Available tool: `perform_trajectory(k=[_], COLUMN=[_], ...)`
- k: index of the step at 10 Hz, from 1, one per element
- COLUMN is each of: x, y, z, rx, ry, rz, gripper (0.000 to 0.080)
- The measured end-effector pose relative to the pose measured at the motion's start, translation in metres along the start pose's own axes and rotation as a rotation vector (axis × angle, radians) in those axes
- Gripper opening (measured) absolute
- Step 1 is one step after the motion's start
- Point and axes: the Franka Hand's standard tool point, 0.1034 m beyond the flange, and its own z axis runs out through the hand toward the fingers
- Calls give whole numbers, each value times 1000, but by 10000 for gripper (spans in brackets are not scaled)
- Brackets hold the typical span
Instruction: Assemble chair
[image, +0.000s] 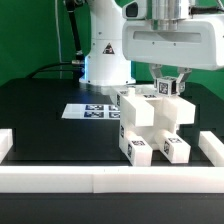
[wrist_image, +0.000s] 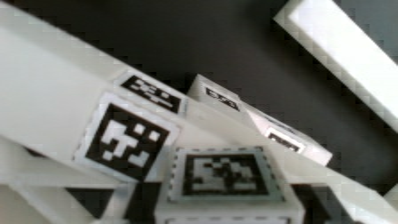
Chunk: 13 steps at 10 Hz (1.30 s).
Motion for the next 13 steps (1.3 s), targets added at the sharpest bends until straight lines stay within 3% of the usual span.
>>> perform_trajectory(k=[6,7,8,9,10,13], x=[-3,-3,-2,-3,-3,-3], y=[-1,-1,-1,-1,-1,-2], z=[1,1,1,0,0,0], rx=[4,4,0,-1,0,3], ry=[-8,-8,-10,-11,-11,-8], rz=[217,213,143,119,26,-230], gripper=[274,455,584,584,637,647])
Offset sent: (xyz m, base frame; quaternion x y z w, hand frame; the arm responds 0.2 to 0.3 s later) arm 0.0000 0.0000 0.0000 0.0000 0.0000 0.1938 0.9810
